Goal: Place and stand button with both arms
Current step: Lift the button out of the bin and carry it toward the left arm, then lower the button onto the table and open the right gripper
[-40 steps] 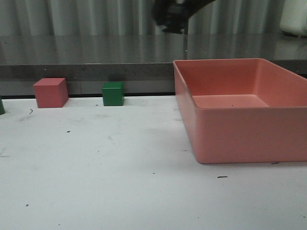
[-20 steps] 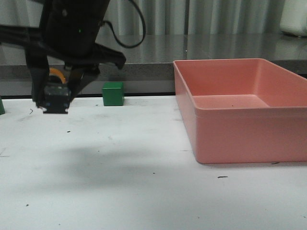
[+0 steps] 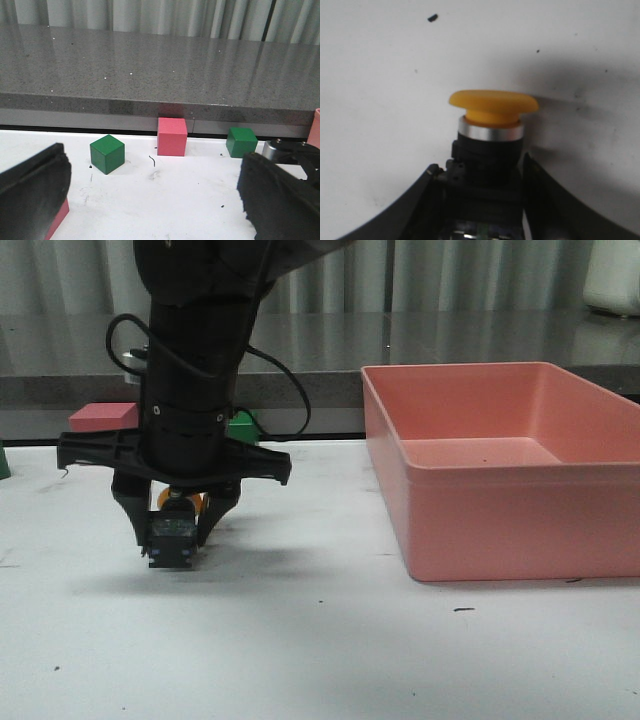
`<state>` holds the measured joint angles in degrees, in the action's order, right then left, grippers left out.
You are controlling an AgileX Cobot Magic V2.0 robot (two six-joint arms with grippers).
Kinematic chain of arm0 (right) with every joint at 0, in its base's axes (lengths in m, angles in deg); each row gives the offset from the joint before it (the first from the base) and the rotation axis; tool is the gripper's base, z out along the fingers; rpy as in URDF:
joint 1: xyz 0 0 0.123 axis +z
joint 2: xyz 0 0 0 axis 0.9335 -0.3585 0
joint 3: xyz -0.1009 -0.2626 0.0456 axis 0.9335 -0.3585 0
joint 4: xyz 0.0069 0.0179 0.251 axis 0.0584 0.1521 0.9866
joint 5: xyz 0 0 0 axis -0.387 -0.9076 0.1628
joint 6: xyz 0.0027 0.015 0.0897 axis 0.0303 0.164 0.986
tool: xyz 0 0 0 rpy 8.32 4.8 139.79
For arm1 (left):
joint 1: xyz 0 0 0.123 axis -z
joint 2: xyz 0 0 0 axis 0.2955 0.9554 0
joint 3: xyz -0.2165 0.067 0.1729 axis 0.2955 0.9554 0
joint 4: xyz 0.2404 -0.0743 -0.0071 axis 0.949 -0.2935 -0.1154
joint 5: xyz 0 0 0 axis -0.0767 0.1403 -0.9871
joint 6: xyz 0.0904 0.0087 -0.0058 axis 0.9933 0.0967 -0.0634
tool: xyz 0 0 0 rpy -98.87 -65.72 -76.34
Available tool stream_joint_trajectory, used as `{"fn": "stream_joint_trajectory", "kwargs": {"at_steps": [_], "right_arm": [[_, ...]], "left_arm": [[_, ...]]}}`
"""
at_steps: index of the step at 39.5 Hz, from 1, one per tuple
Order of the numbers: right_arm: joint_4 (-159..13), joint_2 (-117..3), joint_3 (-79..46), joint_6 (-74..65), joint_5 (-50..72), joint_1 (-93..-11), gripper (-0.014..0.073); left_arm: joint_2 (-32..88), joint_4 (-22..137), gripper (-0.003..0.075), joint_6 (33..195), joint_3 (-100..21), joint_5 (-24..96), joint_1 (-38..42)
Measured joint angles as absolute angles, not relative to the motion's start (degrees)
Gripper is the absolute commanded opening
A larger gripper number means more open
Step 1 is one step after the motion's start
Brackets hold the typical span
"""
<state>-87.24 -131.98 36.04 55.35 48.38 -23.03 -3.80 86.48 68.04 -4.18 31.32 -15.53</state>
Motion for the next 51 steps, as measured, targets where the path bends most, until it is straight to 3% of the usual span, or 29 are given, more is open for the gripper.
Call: {"fn": "stream_joint_trajectory", "kwargs": {"at_steps": [7,16,27,35,39,45,47,51], "right_arm": [[-87.34,-132.71,36.14,55.5,48.67,-23.03,0.0281],[-87.34,-132.71,36.14,55.5,48.67,-23.03,0.0451],[-87.23,-132.71,38.43,55.38,51.84,-23.03,0.0456],[-87.23,-132.71,52.43,48.95,62.37,-23.03,0.0451],[-87.23,-132.71,60.12,46.03,67.59,-23.03,0.0356],[-87.23,-132.71,67.96,44.16,69.58,-23.03,0.0013],[-87.23,-132.58,68.99,44.03,69.77,-23.03,-0.0062],[-87.23,-131.69,69.37,43.14,70.0,-23.03,-0.0068]], "left_arm": [[-3.8,86.48,0.065,68.04,-4.18,31.32,-15.53],[-3.8,86.48,0.065,68.04,-4.18,31.32,-15.53],[-3.8,86.48,0.065,68.04,-4.18,31.32,-15.53],[-3.8,86.48,0.065,68.04,-4.18,31.32,-15.53],[-3.8,86.48,0.065,68.04,-4.18,31.32,-15.53],[-3.8,86.48,0.065,68.04,-4.18,31.32,-15.53],[-3.8,86.48,0.065,68.04,-4.18,31.32,-15.53],[-3.8,86.48,0.065,68.04,-4.18,31.32,-15.53]]}}
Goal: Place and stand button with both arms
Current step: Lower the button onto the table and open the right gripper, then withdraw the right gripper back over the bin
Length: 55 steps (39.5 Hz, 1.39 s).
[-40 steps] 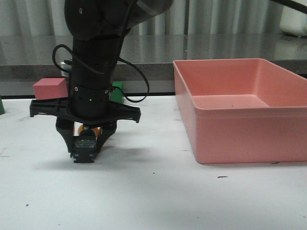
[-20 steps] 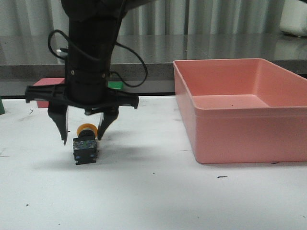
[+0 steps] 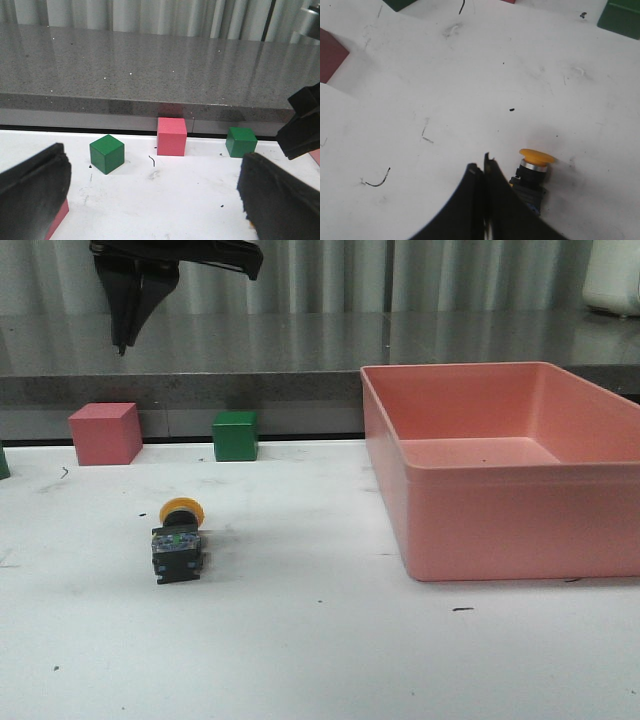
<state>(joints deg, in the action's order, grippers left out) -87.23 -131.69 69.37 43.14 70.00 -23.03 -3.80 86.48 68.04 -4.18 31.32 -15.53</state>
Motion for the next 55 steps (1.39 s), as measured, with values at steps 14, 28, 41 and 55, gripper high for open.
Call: {"fn": "stream_joint_trajectory", "kwargs": {"at_steps": [14,28,41,55], "right_arm": [[-86.7,-118.84,69.37,31.88,70.76,-25.73,-0.0068],[-86.93,-102.39,68.57,28.94,71.09,-39.23,-0.0068],[-88.59,-83.17,41.54,26.73,71.09,-51.54,-0.0068],[-91.71,-64.95,8.04,26.47,71.09,-56.39,-0.0068]], "left_arm": [[-3.8,86.48,0.065,68.04,-4.18,31.42,-15.53],[-3.8,86.48,0.065,68.04,-4.18,31.42,-15.53],[-3.8,86.48,0.065,68.04,-4.18,31.42,-15.53],[-3.8,86.48,0.065,68.04,-4.18,31.42,-15.53]]}}
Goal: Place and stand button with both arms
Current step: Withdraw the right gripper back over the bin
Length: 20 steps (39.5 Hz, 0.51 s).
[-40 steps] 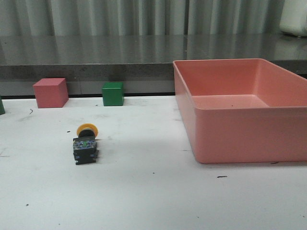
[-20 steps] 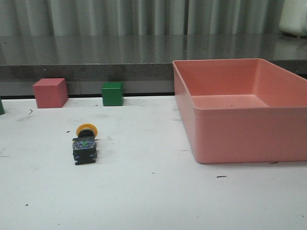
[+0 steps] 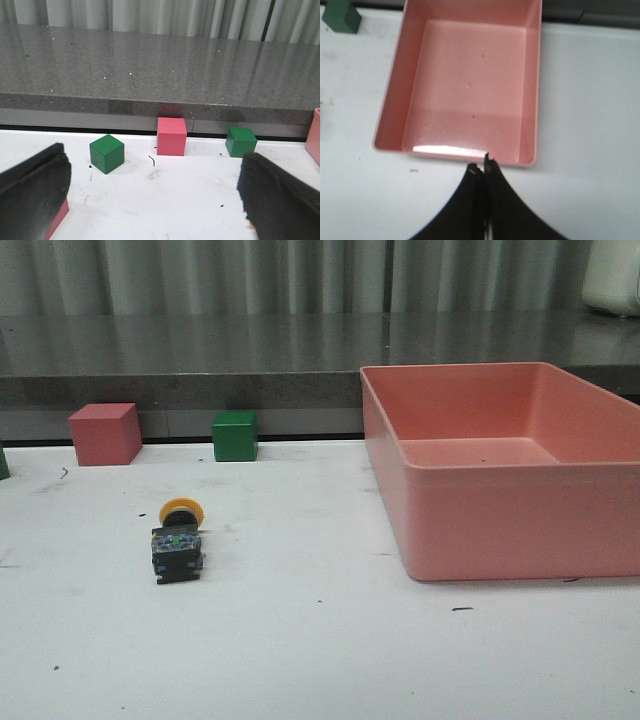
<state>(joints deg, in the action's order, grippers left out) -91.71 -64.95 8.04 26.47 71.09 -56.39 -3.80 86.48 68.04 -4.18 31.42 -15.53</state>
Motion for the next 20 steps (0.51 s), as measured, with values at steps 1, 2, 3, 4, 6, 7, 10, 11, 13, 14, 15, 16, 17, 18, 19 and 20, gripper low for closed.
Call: {"fn": "stream_joint_trajectory", "kwargs": {"at_steps": [1,2,3,4,6,7,10,11,13,14,15,16,17,18,19,20], "right_arm": [[-91.71,-63.96,6.34,26.47,71.09,-56.39,-0.0068],[-91.71,-62.96,4.69,26.47,71.09,-56.39,-0.0068],[-91.71,-61.63,2.59,26.47,71.09,-56.39,-0.0068],[-91.71,-60.6,1.08,26.47,71.09,-56.39,-0.0068],[-91.71,-58.22,-2.27,26.47,71.09,-56.39,-0.0068],[-91.71,-56.8,-4.02,26.62,71.09,-56.39,-0.0068],[-91.71,-53.21,-8.2,26.98,70.42,-56.39,-0.0068],[-91.71,-52.15,-9.84,27.08,69.79,-56.39,-0.0068],[-91.71,-49.34,-12.68,27.2,68.03,-56.39,-0.0068],[-91.71,-47.56,-14.81,27.24,66.95,-56.39,-0.0068],[-91.71,-46.45,-16.15,27.24,65.73,-56.39,-0.0068],[-91.71,-44.94,-17.99,27.24,64.71,-56.39,-0.0068],[-91.71,-43.79,-19.42,27.24,63.23,-56.39,-0.0068],[-91.71,-42.17,-21.4,27.24,62.02,-56.39,-0.0068],[-91.71,-40.93,-22.91,27.24,60.72,-56.39,-0.0068],[-91.71,-39.25,-24.98,27.33,58.9,-56.39,-0.0068]], "left_arm": [[-3.8,86.48,0.065,68.04,-4.18,31.42,-15.53],[-3.8,86.48,0.065,68.04,-4.18,31.42,-15.53],[-3.8,86.48,0.065,68.04,-4.18,31.42,-15.53],[-3.8,86.48,0.065,68.04,-4.18,31.42,-15.53],[-3.8,86.48,0.065,68.04,-4.18,31.42,-15.53],[-3.8,86.48,0.065,68.04,-4.18,31.42,-15.53],[-3.8,86.48,0.065,68.04,-4.18,31.42,-15.53],[-3.8,86.48,0.065,68.04,-4.18,31.42,-15.53],[-3.8,86.48,0.065,68.04,-4.18,31.42,-15.53],[-3.8,86.48,0.065,68.04,-4.18,31.42,-15.53],[-3.8,86.48,0.065,68.04,-4.18,31.42,-15.53],[-3.8,86.48,0.065,68.04,-4.18,31.42,-15.53],[-3.8,86.48,0.065,68.04,-4.18,31.42,-15.53],[-3.8,86.48,0.065,68.04,-4.18,31.42,-15.53],[-3.8,86.48,0.065,68.04,-4.18,31.42,-15.53],[-3.8,86.48,0.065,68.04,-4.18,31.42,-15.53]]}}
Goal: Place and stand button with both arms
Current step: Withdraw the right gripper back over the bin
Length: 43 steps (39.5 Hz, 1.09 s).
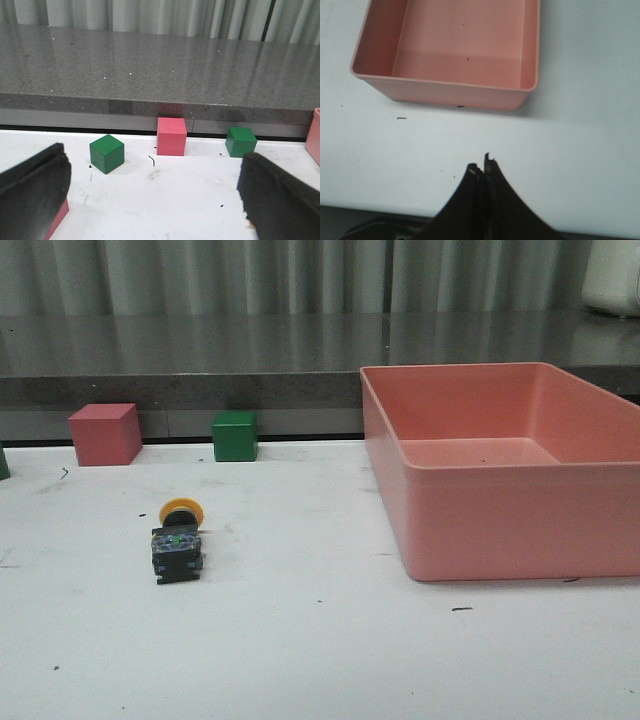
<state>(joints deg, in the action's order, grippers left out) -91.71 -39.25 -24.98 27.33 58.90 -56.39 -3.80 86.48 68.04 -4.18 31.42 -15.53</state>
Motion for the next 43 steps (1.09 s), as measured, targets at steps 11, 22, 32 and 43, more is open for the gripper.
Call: {"fn": "stream_joint_trajectory", "kwargs": {"at_steps": [11,22,32,43], "right_arm": [[-95.59,-20.62,-44.6,27.33,38.36,-56.39,-0.0068],[-96.71,-5.84,-54.55,27.33,29.08,-56.39,-0.0068],[-96.75,-4.66,-54.82,27.33,27.67,-56.39,-0.0068],[-96.84,-4.66,-55.04,27.33,27.58,-56.39,-0.0068]], "left_arm": [[-3.8,86.48,0.065,68.04,-4.18,31.42,-15.53],[-3.8,86.48,0.065,68.04,-4.18,31.42,-15.53],[-3.8,86.48,0.065,68.04,-4.18,31.31,-15.53],[0.9,85.68,0.065,68.04,-5.73,27.43,-15.53]]}}
